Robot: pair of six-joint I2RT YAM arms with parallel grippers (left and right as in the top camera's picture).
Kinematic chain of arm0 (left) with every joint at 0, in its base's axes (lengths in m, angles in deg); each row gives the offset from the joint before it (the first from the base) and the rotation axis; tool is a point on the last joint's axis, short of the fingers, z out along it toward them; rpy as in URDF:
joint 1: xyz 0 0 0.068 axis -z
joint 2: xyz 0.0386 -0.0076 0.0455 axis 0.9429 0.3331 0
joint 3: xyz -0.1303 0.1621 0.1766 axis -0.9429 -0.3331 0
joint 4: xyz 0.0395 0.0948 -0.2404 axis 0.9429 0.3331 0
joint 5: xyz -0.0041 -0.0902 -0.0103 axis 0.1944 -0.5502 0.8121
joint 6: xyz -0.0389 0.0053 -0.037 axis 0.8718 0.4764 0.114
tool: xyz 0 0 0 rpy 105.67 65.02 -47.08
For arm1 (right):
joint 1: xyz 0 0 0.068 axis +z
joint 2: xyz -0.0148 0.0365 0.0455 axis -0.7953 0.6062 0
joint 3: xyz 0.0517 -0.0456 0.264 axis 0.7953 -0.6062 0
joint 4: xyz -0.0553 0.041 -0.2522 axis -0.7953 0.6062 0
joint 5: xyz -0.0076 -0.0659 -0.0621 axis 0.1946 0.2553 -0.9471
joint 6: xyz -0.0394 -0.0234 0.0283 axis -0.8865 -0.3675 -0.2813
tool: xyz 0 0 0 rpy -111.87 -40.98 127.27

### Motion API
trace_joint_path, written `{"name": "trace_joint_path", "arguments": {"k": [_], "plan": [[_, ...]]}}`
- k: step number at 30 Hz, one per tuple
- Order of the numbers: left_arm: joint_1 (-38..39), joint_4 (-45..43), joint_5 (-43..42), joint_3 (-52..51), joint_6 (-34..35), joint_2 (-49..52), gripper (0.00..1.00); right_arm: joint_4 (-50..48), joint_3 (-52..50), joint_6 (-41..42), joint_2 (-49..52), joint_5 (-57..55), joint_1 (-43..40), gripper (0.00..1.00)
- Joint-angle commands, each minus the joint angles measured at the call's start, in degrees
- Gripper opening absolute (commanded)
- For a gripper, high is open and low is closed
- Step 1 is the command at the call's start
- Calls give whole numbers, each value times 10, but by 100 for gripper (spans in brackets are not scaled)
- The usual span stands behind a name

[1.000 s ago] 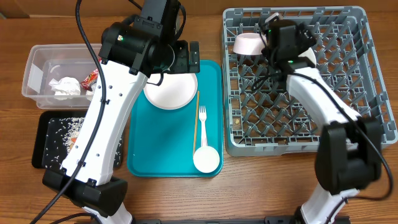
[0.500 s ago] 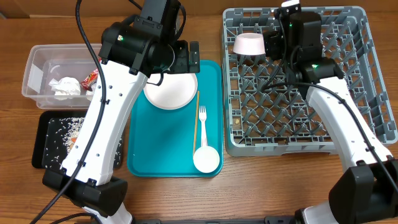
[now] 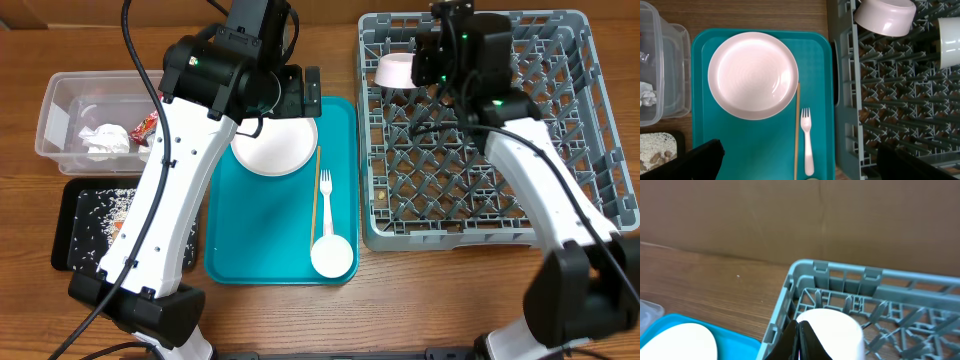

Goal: Sort waste into correct bins and load items into the dishwasher

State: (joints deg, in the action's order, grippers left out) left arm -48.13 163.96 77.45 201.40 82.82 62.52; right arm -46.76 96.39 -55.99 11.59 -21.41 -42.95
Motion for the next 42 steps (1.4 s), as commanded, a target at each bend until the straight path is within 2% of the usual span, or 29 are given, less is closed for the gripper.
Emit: {"name": "trace_joint_path", "arguments": {"k": [1,12,16,33,42], "plan": [[1,1,2,5,-10,-3,100,-26,0,18,48,17,-2,4],[1,1,2,5,-10,-3,100,-129,0,18,126,43,-1,4],[1,1,2,5,-10,-3,100,-134,0,20,145,43,-1,4],[1,1,2,5,-10,-3,100,59,0,35,150,42,-2,4],[1,1,2,5,-10,-3,100,97,0,35,106,42,-2,4]]}}
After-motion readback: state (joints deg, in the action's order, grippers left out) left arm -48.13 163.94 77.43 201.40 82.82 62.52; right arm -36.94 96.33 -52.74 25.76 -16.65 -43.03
